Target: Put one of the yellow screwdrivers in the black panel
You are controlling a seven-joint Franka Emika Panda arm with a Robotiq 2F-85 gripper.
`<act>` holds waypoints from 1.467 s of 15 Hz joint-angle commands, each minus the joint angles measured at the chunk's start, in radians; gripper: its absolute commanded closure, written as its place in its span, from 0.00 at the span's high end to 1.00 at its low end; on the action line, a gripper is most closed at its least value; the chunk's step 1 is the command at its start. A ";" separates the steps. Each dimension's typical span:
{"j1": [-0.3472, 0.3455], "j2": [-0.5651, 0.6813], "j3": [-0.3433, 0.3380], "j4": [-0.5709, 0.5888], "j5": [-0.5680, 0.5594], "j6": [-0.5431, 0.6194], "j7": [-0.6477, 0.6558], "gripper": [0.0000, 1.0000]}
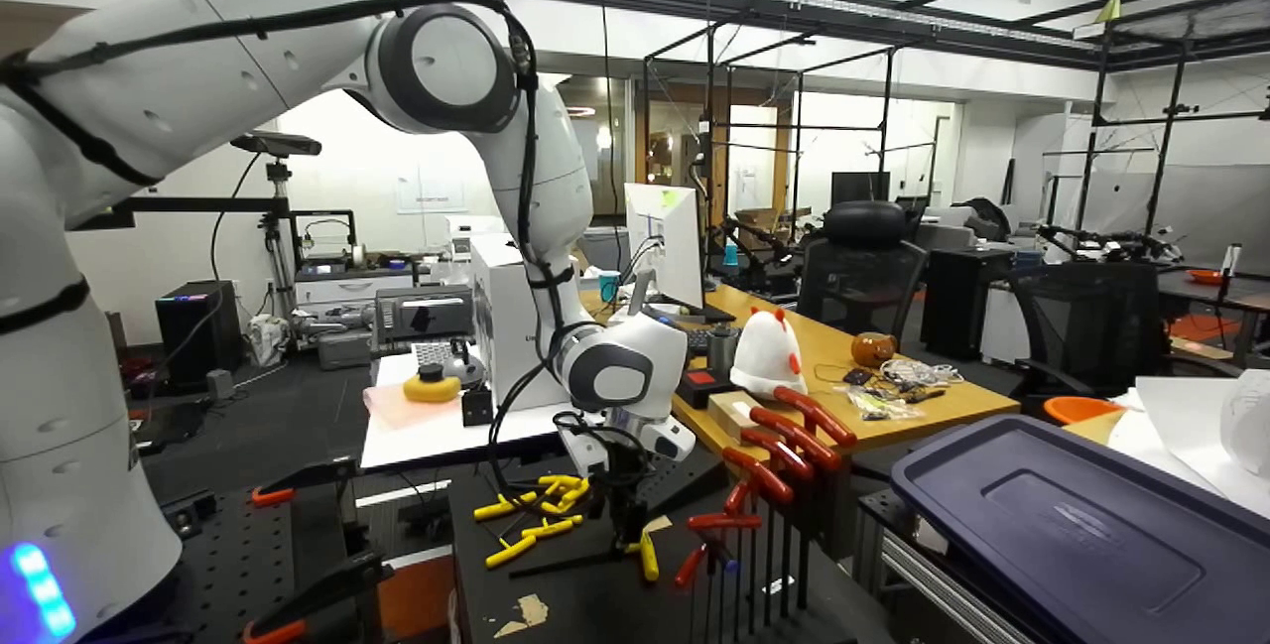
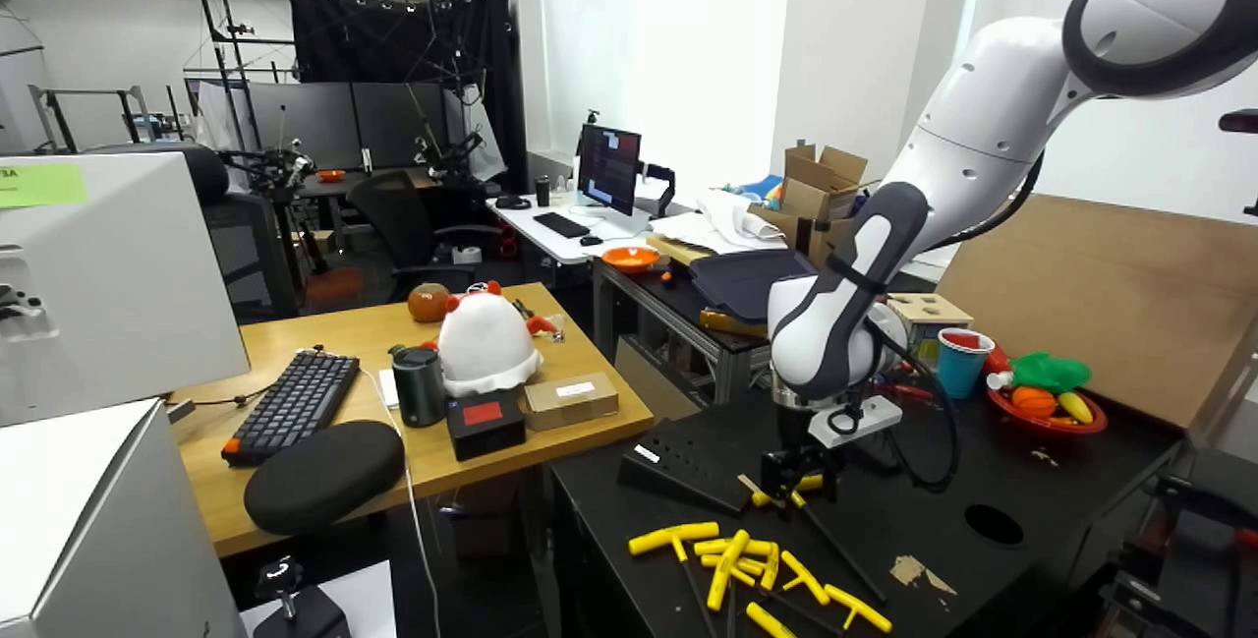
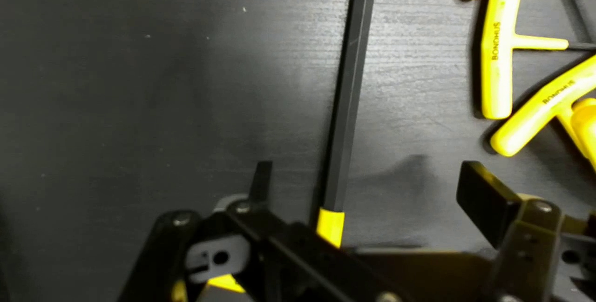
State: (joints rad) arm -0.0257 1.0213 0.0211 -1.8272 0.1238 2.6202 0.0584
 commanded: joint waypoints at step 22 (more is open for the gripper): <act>-0.013 0.035 -0.018 0.022 0.042 0.152 0.066 1.00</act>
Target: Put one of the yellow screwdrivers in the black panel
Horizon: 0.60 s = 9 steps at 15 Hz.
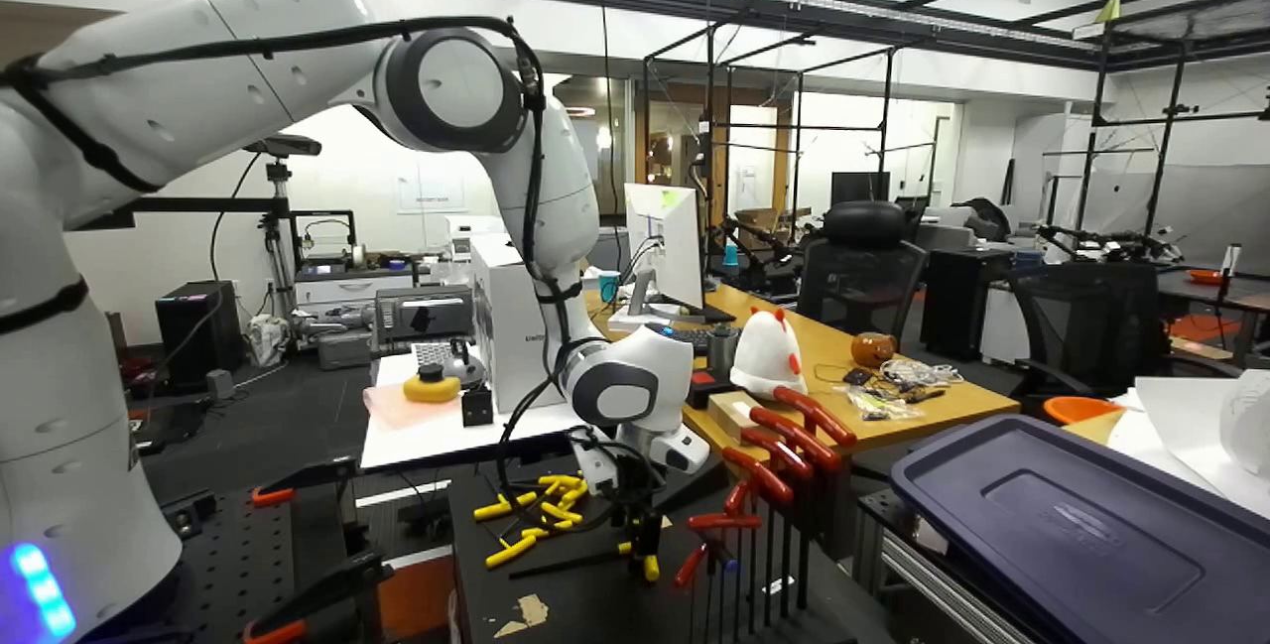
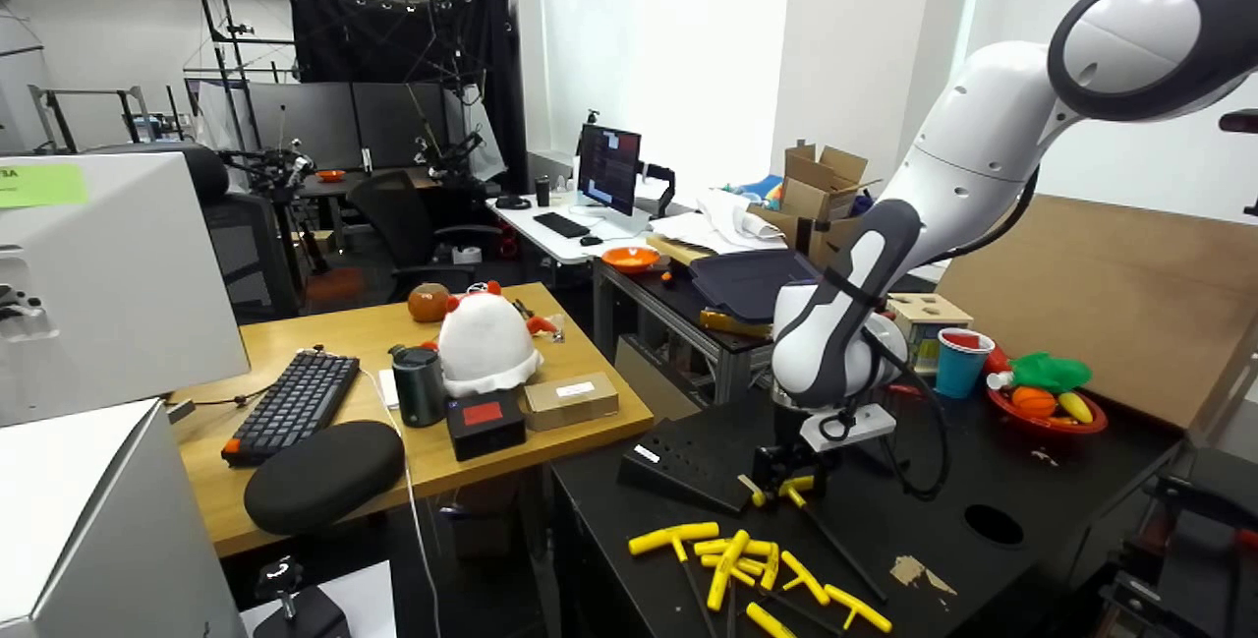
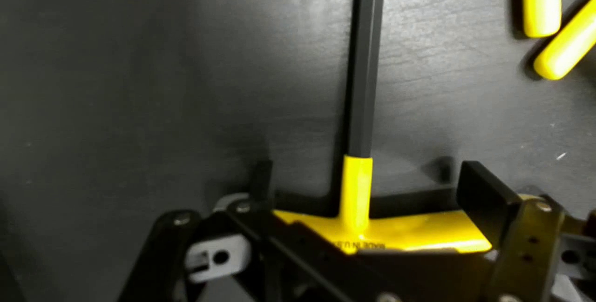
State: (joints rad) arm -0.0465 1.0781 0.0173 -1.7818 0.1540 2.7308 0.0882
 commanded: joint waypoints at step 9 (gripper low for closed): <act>0.115 -0.050 -0.122 -0.069 -0.007 0.128 0.149 1.00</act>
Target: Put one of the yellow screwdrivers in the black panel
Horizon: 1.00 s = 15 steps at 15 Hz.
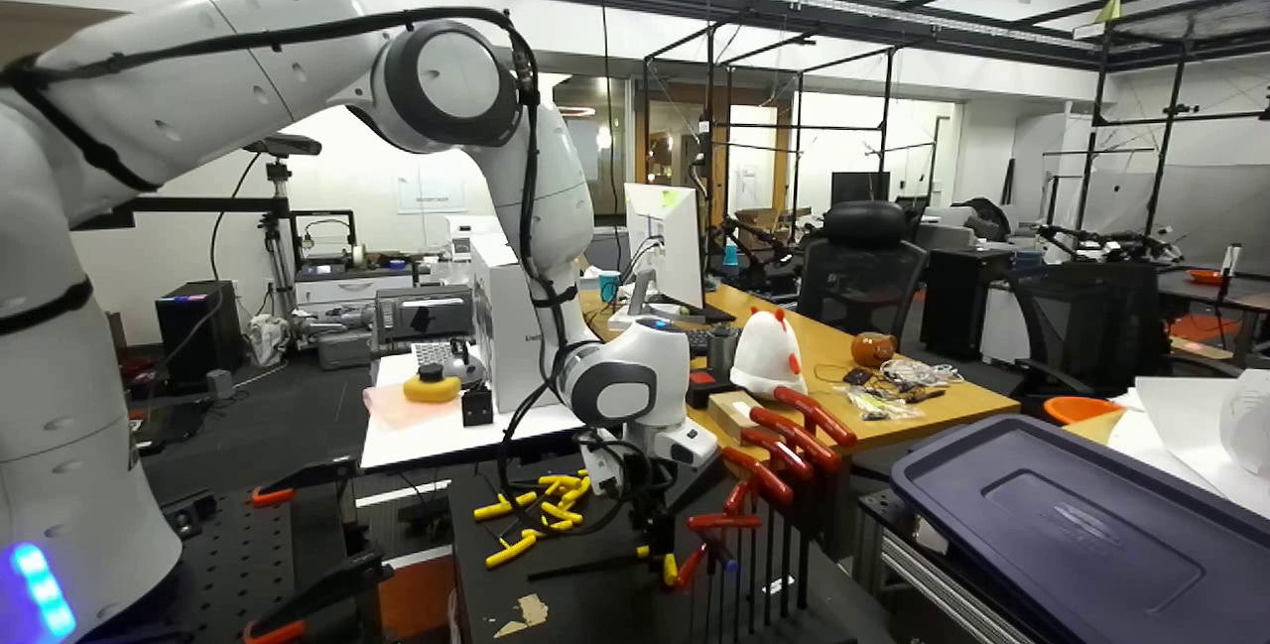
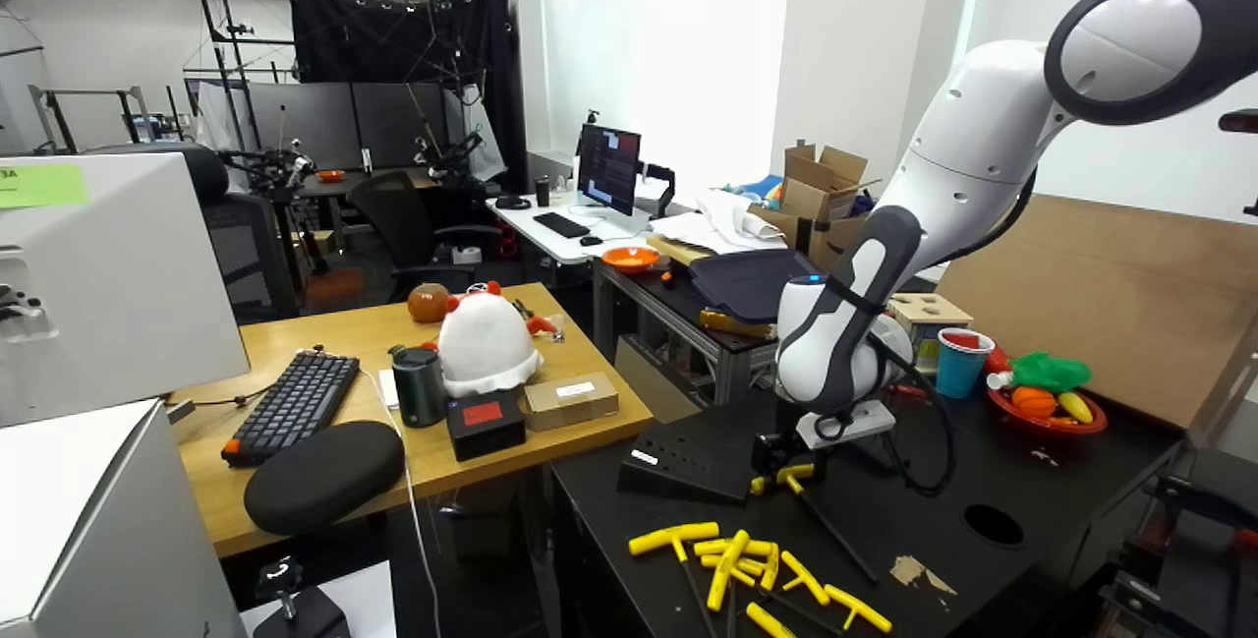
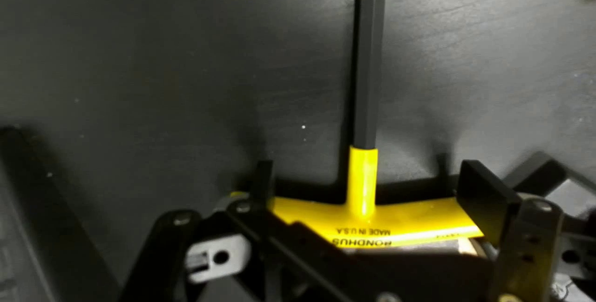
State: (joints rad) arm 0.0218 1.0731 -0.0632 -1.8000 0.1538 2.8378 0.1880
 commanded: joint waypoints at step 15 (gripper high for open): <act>0.057 -0.067 -0.043 -0.071 0.000 -0.004 0.061 1.00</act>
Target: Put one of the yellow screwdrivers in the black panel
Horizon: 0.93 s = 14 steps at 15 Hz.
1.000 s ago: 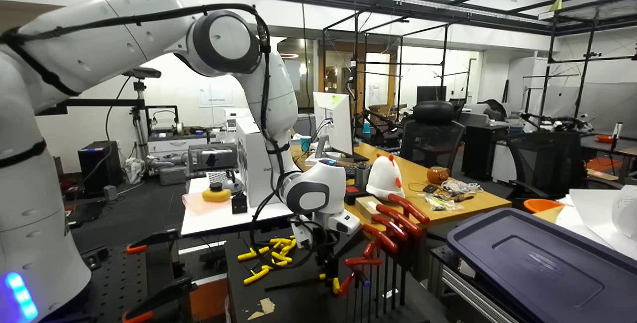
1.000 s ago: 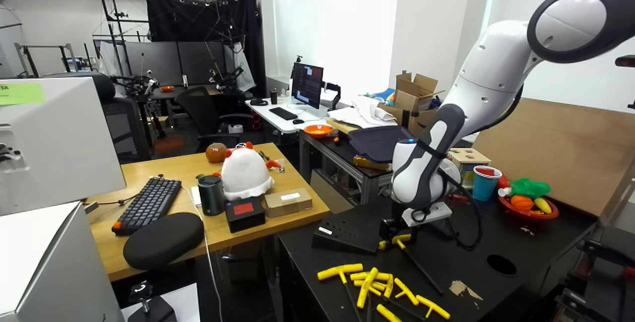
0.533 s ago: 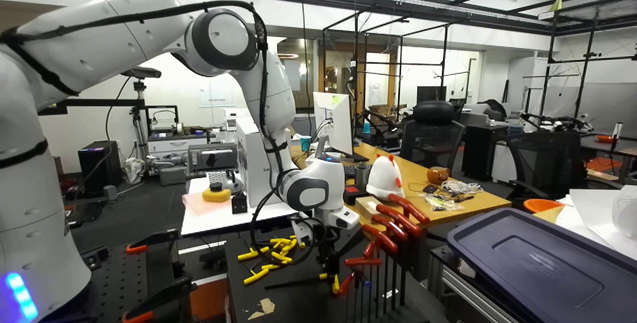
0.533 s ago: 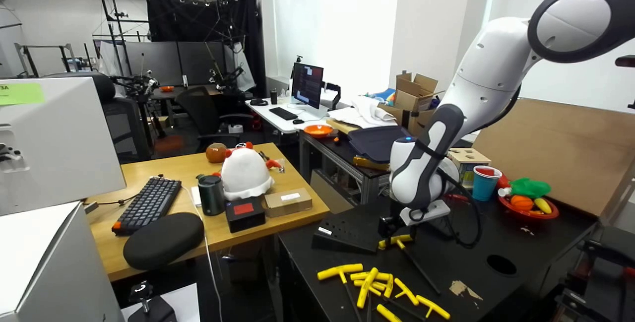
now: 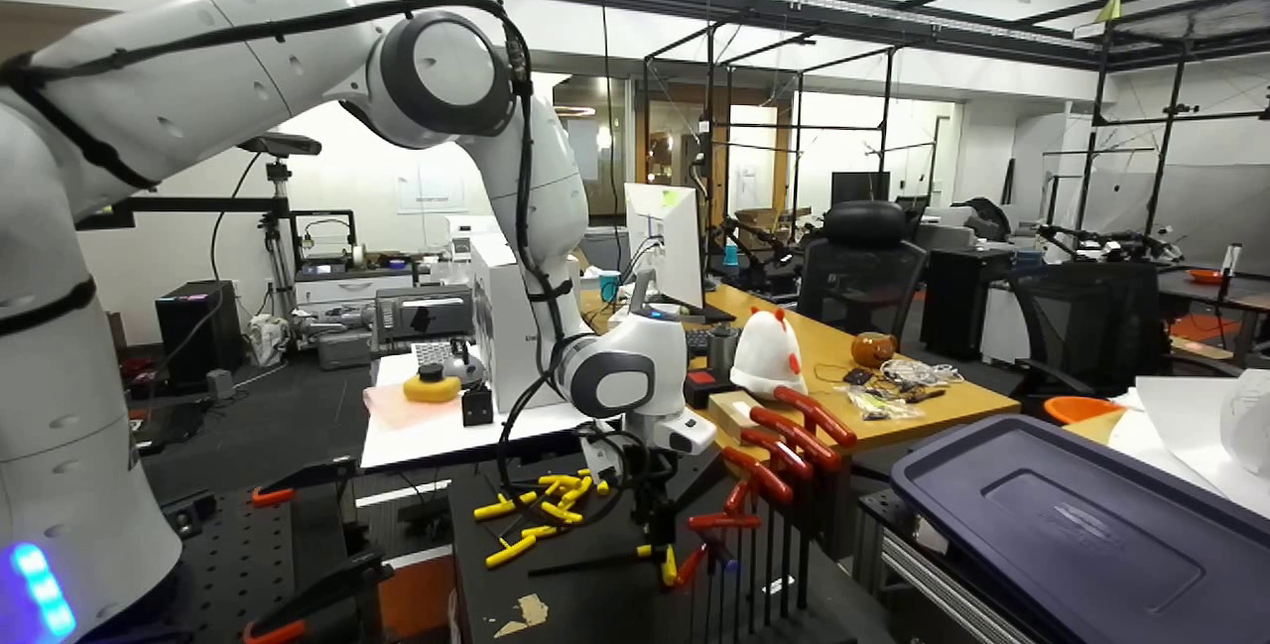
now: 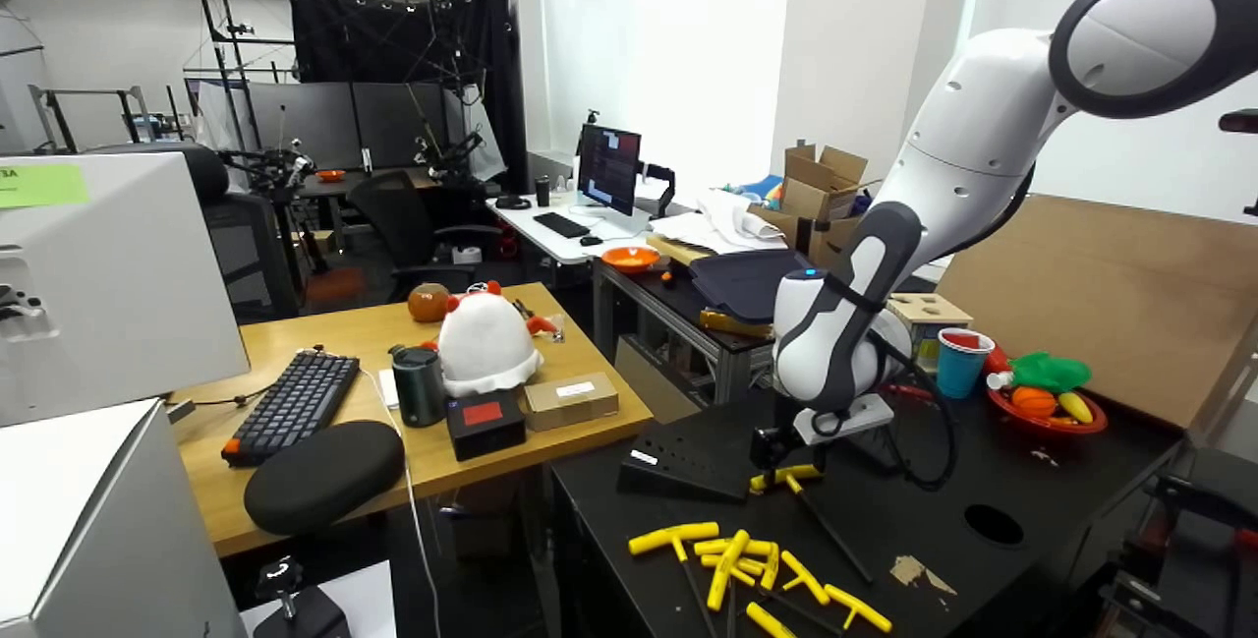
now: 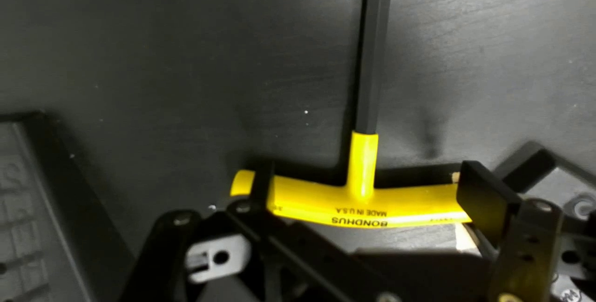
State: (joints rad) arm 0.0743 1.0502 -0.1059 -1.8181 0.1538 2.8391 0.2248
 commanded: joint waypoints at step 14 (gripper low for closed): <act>-0.018 -0.027 0.031 -0.052 0.006 -0.014 0.012 0.66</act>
State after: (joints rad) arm 0.0665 1.0486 -0.0858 -1.8436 0.1543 2.8366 0.2249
